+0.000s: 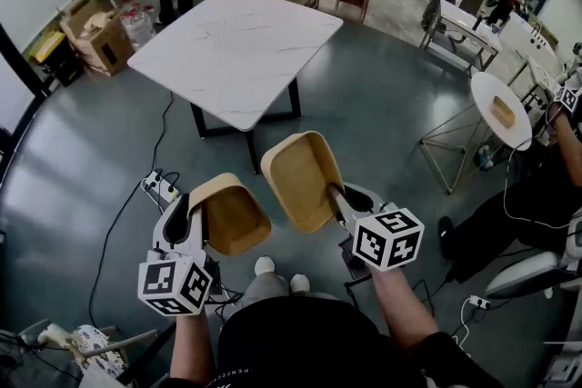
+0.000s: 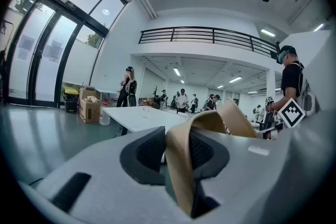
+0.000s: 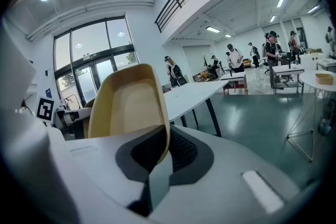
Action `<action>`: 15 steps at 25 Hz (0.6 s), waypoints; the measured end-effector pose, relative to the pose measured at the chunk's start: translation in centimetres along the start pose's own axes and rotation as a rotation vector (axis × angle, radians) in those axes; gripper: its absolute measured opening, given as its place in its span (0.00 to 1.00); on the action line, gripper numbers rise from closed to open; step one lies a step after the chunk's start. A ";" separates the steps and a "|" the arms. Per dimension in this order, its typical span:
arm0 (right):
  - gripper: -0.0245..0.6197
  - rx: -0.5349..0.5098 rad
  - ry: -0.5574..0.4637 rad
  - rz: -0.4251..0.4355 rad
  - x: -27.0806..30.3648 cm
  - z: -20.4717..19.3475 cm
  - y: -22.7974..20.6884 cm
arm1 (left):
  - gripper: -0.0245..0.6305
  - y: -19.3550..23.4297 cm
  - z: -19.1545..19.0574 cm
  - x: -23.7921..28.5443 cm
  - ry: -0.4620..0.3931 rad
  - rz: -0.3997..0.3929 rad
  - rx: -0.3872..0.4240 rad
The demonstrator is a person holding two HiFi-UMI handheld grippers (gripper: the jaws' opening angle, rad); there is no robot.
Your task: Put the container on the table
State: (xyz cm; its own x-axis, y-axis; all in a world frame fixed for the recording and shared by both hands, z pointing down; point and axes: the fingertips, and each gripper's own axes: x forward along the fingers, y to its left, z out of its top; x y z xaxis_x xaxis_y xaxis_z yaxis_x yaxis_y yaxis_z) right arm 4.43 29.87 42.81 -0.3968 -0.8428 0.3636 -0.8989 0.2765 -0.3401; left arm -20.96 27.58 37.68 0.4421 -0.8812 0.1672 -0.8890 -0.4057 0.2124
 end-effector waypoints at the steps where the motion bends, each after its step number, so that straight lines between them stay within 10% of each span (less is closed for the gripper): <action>1: 0.06 -0.003 0.000 0.000 0.0 0.0 0.0 | 0.16 -0.1 -0.1 0.1 0.004 -0.001 0.002; 15: 0.06 0.029 0.006 -0.003 1.9 0.2 -0.4 | 0.16 1.0 -1.0 2.2 0.058 -0.012 0.021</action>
State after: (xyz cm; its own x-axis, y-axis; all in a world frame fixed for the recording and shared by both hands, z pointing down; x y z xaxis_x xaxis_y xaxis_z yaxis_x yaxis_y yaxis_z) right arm 4.04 28.02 43.42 -0.3955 -0.8408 0.3696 -0.8941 0.2606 -0.3641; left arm -20.76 25.51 39.17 0.4580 -0.8613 0.2202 -0.8858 -0.4213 0.1945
